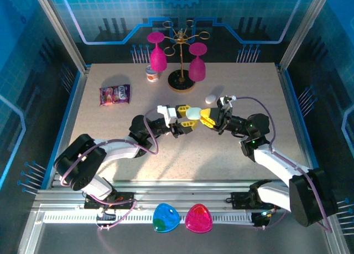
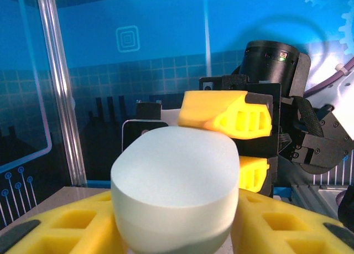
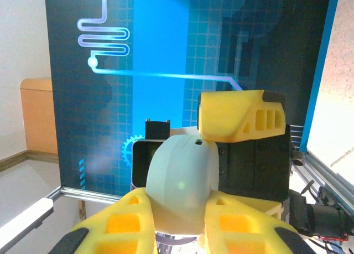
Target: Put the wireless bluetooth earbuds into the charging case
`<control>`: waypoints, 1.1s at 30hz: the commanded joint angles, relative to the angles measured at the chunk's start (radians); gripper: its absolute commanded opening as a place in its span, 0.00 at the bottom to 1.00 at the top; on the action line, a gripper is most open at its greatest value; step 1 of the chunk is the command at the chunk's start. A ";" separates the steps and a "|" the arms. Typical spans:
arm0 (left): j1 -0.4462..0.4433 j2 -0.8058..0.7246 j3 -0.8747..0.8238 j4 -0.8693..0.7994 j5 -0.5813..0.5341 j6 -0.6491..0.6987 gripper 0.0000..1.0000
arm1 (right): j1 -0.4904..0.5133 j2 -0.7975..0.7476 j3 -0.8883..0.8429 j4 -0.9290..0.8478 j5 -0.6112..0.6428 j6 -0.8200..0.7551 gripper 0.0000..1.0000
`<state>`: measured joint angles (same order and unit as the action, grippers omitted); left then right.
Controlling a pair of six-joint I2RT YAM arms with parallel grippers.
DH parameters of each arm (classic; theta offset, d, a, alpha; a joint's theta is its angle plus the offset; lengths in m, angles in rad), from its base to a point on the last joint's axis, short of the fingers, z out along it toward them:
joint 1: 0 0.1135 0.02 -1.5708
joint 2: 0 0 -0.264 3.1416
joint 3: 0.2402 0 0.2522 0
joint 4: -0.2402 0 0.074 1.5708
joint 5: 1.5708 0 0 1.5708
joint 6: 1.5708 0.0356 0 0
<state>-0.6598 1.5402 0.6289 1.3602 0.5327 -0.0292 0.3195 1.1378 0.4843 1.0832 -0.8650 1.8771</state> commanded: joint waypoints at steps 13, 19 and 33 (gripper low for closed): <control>-0.003 0.001 0.043 0.040 0.052 -0.027 0.47 | -0.008 -0.029 -0.011 -0.050 0.013 -0.057 0.16; -0.002 0.007 0.040 0.040 0.057 -0.032 0.35 | -0.009 -0.034 -0.012 -0.053 0.011 -0.057 0.16; 0.022 -0.104 0.031 -0.322 0.069 0.044 0.29 | -0.089 -0.230 0.021 -0.568 0.059 -0.645 0.79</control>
<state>-0.6533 1.4853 0.6334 1.1500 0.5671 -0.0166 0.2550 0.9627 0.4767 0.7223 -0.8368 1.5009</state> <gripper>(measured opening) 0.363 0.779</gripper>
